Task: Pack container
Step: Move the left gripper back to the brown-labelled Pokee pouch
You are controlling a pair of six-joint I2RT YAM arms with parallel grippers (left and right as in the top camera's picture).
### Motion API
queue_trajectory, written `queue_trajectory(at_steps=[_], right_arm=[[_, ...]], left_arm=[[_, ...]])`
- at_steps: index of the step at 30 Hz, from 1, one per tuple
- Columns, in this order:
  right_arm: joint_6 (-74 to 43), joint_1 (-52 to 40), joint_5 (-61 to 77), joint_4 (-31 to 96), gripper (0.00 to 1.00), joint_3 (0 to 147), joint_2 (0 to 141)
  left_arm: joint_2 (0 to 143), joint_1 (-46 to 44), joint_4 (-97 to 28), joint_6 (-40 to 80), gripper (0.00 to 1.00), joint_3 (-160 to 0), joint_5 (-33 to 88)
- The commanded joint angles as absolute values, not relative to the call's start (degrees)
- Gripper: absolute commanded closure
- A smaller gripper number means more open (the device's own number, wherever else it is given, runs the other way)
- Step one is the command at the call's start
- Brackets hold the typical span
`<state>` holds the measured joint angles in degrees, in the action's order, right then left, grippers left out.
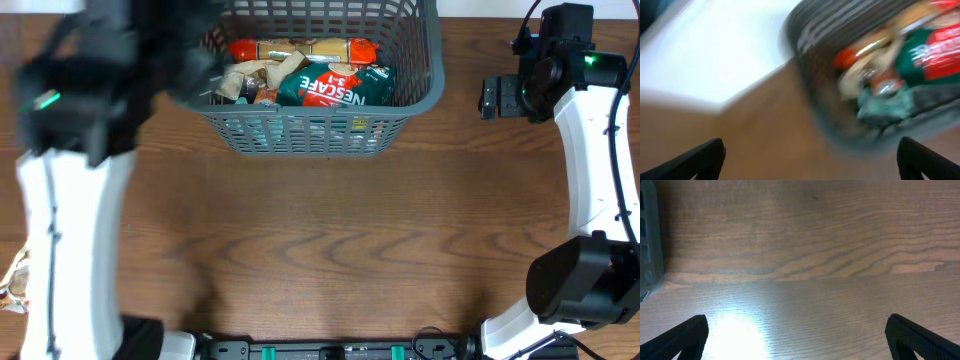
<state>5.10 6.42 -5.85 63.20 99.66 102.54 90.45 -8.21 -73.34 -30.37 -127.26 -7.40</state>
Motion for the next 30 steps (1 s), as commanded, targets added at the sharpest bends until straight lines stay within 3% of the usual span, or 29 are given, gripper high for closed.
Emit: queue_trajectory(at_steps=[1,6,9,21,30], right_arm=[[6.07,6.35,-5.96,63.05,0.01,99.85,101.56],[5.13,6.33,-5.45,62.13,0.01,99.85,101.56],[4.80,6.33,-4.95,61.30,0.01,99.85,101.56],[4.80,6.33,-4.03,60.40,0.01,99.85,101.56],[4.82,6.33,-4.03,60.01,0.01,99.85,101.58]], left_arm=[[87.02,-1.21,-78.91,-14.48,0.01,-127.74,-13.58],[82.50,11.16,-90.11,-6.72,0.01,-127.70,-13.56],[78.98,15.42,-90.67,-3.70,0.01,-125.86,-13.10],[54.74,17.08,-90.80,-2.94,0.01,-96.16,-14.50],[58.22,17.08,-83.35,-17.72,0.01,-79.37,-9.43]])
